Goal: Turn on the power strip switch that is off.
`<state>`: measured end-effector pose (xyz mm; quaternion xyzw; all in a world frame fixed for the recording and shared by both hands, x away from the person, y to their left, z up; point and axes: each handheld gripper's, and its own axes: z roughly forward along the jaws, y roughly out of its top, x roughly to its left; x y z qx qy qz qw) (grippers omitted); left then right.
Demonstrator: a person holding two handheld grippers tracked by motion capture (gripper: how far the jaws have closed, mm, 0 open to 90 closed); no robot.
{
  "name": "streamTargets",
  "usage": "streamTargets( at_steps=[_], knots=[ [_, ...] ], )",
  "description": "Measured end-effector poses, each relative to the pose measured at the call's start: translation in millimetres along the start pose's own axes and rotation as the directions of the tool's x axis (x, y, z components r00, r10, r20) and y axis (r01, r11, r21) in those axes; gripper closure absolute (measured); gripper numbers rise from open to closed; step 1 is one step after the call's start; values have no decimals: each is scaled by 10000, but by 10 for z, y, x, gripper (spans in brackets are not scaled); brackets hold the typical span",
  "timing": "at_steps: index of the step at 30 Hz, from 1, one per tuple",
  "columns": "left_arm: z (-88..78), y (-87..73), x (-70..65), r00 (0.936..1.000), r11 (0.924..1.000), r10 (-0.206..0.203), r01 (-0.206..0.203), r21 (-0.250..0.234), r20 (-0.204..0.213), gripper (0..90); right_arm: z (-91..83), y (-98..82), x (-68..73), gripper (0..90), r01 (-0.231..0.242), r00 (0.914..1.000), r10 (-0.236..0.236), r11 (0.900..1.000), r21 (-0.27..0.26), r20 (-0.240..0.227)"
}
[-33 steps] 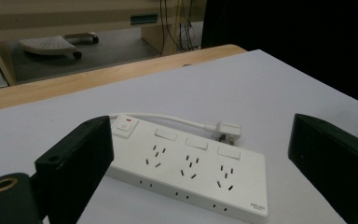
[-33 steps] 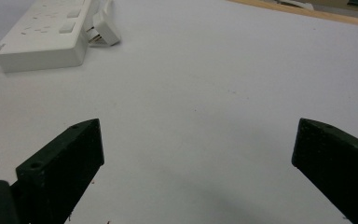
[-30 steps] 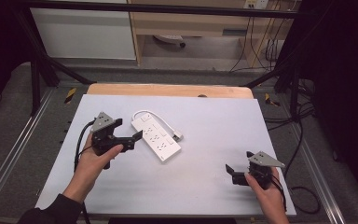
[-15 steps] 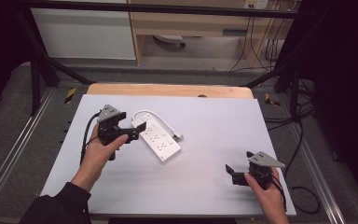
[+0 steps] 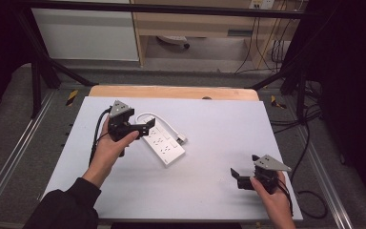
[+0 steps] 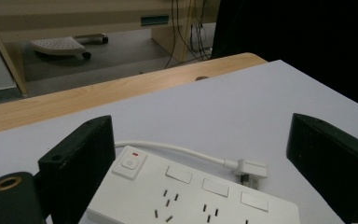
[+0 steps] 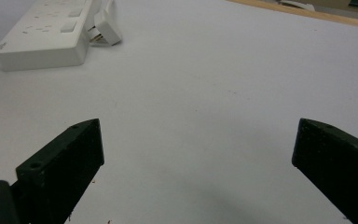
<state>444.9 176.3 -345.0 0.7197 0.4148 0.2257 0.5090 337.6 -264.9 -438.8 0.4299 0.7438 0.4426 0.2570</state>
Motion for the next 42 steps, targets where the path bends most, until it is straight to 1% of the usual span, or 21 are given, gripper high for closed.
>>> streamTargets(
  at_steps=[8, 13, 23, 30, 42],
  knots=[
    [102, 18, 29, 9999, 10000, -39, 39, 29, -124, 80, 5, -2, 2, 27, 66, 10000, -66, 10000, 10, -35],
    [150, 39, 26, 10000, 10000, -64, 64, -3, -66, 80, 4, -2, 1, 27, 76, 10000, -76, 10000, 8, -31],
    [240, 47, 16, 9999, 10000, -82, 82, 36, -112, 80, -1, -1, 4, 27, 31, 10000, -31, 10000, -7, -40],
    [291, 32, 56, 9995, 9997, -205, 207, 95, -249, 85, 7, -1, 7, 27, 77, 9999, -77, 10000, 11, -74],
    [384, -4, 103, 9986, 9992, -264, 278, 297, -468, 93, 4, -1, 6, 27, 57, 9999, -57, 10000, -5, -88]
  ],
)
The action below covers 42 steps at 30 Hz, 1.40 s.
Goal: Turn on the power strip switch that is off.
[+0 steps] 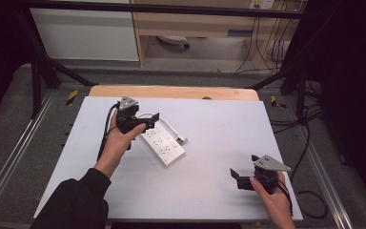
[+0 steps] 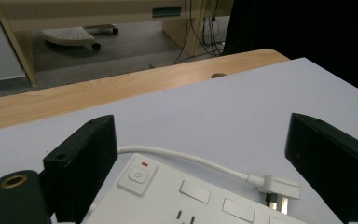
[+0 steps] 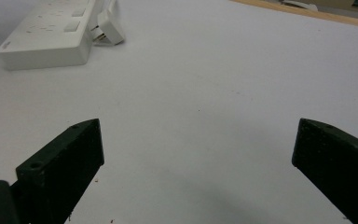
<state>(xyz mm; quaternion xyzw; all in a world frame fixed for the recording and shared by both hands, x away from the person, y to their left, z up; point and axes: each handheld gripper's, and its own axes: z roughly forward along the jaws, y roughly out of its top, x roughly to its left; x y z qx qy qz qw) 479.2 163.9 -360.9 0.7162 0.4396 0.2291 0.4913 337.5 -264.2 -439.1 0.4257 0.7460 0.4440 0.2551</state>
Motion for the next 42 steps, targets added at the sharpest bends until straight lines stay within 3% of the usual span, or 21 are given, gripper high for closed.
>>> streamTargets(
  at_steps=[42],
  knots=[
    [412, -186, 137, 9966, 9959, -45, 119, 895, -828, 121, 4, -4, 3, 27, 9, 10000, -8, 10000, 50, -49]
  ],
)
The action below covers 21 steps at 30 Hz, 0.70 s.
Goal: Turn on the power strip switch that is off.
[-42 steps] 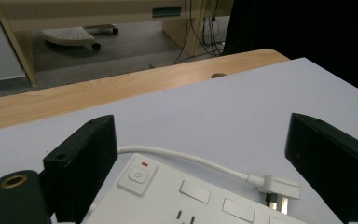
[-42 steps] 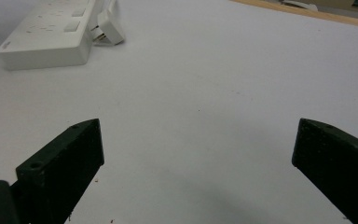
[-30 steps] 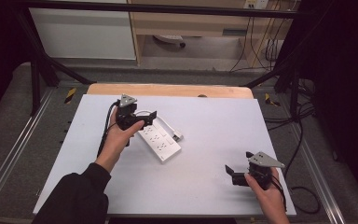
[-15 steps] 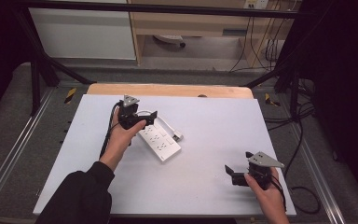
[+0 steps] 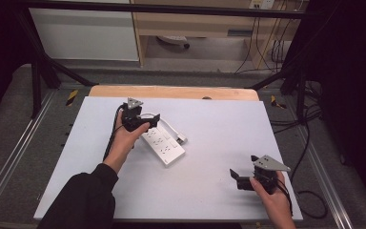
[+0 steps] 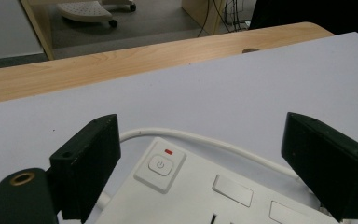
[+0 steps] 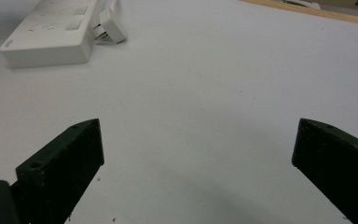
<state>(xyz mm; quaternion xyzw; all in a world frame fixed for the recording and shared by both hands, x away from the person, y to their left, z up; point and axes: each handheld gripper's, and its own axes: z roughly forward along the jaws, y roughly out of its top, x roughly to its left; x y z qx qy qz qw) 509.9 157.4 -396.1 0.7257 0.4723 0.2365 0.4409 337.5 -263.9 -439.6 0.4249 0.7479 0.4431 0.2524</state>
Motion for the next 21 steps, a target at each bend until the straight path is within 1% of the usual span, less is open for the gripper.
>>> streamTargets(
  at_steps=[5, 8, 9, 12, 15, 16, 17, 20, 21],
  knots=[
    [52, -21, -11, 10000, 10000, -45, 45, 72, 22, 128, -3, 0, -5, 27, 2, 10000, -2, 10000, -15, -4],
    [75, -34, -12, 10000, 9999, -7, 6, 153, 37, 128, -5, 1, -7, 27, -6, 10000, 6, 10000, -18, -1],
    [81, -38, -12, 10000, 9998, 25, -25, 178, 15, 150, -11, 4, -5, 27, -77, 10000, 77, 10000, -44, 6],
    [102, -51, -5, 10000, 9997, 53, -53, 232, -18, 165, -11, 3, -7, 28, -77, 10000, 77, 10000, -33, 5],
    [121, -64, -7, 9997, 9992, 209, -206, 341, -97, 242, -8, 1, -7, 28, -53, 10000, 53, 10000, -19, 2],
    [127, -68, -8, 9998, 9992, 182, -179, 368, -70, 262, -8, 2, -6, 27, -31, 10000, 31, 10000, -20, 5],
    [130, -70, -7, 9999, 9992, 118, -117, 385, -41, 262, -8, 2, -6, 27, -31, 10000, 31, 10000, -20, 5],
    [138, -73, 2, 9999, 9991, -49, 45, 415, 99, 332, -10, 4, -3, 27, -33, 10000, 33, 10000, -37, 6],
    [141, -74, 3, 9999, 9991, -2, -3, 414, 111, 362, -9, 3, -5, 28, -15, 10000, 15, 10000, -44, 3]
  ],
)
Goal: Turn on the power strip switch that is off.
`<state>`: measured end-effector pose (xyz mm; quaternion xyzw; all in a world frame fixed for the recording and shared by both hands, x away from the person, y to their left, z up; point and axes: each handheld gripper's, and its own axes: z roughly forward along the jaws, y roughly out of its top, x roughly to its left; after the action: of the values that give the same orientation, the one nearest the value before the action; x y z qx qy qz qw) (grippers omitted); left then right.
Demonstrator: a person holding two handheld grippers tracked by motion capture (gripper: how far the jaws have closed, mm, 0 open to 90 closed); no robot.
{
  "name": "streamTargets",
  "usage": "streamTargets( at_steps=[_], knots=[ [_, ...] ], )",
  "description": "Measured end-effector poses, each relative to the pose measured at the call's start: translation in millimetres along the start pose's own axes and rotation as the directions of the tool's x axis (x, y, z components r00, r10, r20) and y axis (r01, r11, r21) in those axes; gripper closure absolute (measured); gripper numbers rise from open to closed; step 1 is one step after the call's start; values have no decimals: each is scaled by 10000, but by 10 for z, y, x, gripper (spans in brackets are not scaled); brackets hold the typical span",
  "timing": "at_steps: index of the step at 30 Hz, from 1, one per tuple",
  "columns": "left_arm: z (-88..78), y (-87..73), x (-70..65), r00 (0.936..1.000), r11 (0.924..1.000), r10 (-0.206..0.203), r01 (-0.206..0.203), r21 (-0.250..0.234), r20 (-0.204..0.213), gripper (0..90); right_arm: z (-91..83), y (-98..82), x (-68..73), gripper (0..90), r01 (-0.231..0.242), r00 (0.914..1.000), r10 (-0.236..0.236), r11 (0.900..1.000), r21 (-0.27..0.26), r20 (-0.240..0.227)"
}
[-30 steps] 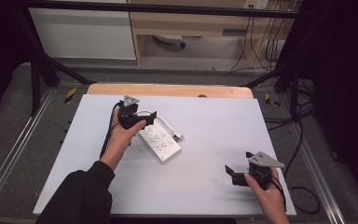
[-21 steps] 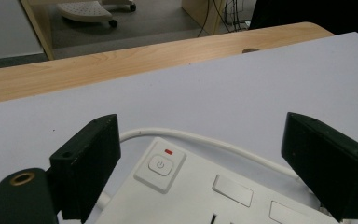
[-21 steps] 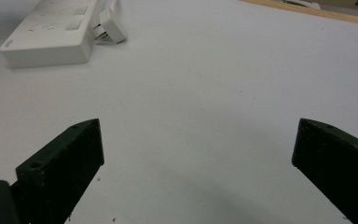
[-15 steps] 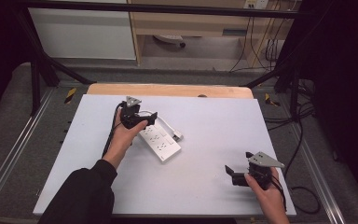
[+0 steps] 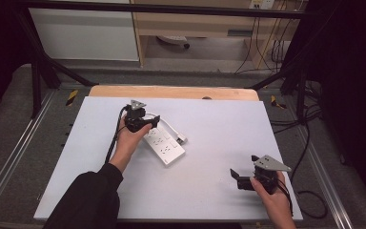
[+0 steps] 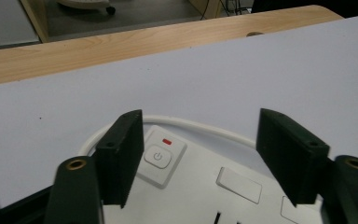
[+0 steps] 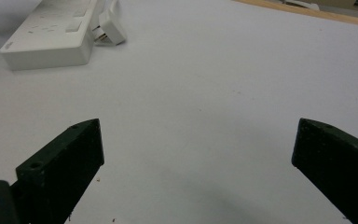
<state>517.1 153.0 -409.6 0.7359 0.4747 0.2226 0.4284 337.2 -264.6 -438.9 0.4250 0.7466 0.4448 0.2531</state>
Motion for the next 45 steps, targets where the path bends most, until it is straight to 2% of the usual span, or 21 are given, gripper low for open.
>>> streamTargets(
  at_steps=[1, 2, 3, 5, 6, 7, 8, 13, 16, 21, 31, 45],
  knots=[
    [1, -2, 0, 10000, 10000, 71, -71, -22, -47, 392, 0, -1, 0, 28, -31, 10000, 31, 10000, 15, 1],
    [5, -3, 2, 9999, 10000, 94, -95, -28, -85, 463, -1, 0, -1, 28, -56, 10000, 56, 10000, 11, -4],
    [8, -4, 5, 10000, 10000, 35, -35, -17, -88, 463, -1, 0, -1, 28, -56, 10000, 56, 10000, 11, -4],
    [15, -7, 13, 10000, 9999, -87, 87, -68, 13, 521, -3, 1, 0, 28, -74, 10000, 74, 10000, 2, -4],
    [19, -8, 13, 10000, 10000, -50, 50, -65, -23, 572, -4, 1, 0, 27, -58, 10000, 58, 10000, -2, -7],
    [24, -11, 12, 10000, 10000, 6, -7, -81, -50, 572, -4, 1, 0, 27, -58, 10000, 58, 10000, -2, -7],
    [29, -13, 12, 10000, 9999, 57, -57, -108, -20, 626, -4, 2, -2, 27, -36, 10000, 36, 10000, -7, -6],
    [58, -31, 4, 9998, 9999, 121, -121, -48, 177, 708, -4, 3, -5, 27, -15, 10000, 15, 10000, -21, -9],
    [73, -48, 0, 9992, 9998, 137, -142, 134, 365, 794, -3, 3, -5, 27, -43, 10000, 43, 10000, -38, -9],
    [87, -69, -30, 9978, 9991, 238, -259, 322, 623, 869, -3, 2, -3, 27, -42, 10000, 42, 10000, 3, -25],
    [101, -85, -64, 9960, 9977, 357, -403, 554, 819, 900, 0, 3, -2, 27, -34, 10000, 34, 10000, 17, -37],
    [177, -131, -119, 9960, 9948, 529, -588, 836, 716, 900, -4, 3, -6, 27, -44, 10000, 44, 10000, -12, -26]
  ],
)
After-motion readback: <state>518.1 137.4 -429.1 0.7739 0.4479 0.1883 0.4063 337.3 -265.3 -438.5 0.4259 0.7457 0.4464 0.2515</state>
